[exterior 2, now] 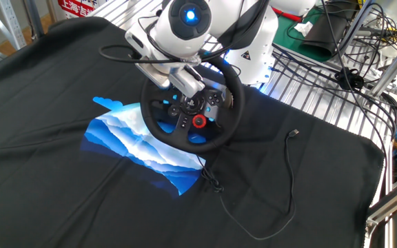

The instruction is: Rotate the steering wheel 90 degrees clockwise

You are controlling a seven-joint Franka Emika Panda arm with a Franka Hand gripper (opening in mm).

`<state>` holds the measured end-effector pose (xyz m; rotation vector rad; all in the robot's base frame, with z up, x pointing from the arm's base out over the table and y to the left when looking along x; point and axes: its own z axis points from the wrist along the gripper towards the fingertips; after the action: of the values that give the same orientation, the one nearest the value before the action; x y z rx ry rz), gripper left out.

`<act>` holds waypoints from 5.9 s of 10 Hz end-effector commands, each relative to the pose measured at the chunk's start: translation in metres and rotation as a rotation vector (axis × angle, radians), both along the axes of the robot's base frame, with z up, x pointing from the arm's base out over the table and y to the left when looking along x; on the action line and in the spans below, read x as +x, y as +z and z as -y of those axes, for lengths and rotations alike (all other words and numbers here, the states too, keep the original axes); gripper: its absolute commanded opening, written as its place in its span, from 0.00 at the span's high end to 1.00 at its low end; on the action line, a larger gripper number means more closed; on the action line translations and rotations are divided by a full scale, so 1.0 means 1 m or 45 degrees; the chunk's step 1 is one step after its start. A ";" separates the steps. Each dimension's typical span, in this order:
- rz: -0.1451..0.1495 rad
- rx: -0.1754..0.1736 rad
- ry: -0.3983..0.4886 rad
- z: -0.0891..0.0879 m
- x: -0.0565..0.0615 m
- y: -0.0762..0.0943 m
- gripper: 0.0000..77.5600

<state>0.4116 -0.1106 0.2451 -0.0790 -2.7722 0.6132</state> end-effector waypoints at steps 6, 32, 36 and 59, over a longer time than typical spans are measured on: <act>-0.068 0.006 -0.048 0.012 -0.014 0.022 0.00; -0.117 0.004 -0.057 0.021 -0.021 0.003 0.98; -0.155 -0.083 -0.185 0.022 -0.022 0.011 0.98; -0.107 -0.330 -0.372 0.024 -0.023 0.020 0.98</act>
<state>0.3878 -0.1325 0.2634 -0.4881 -2.5209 0.8647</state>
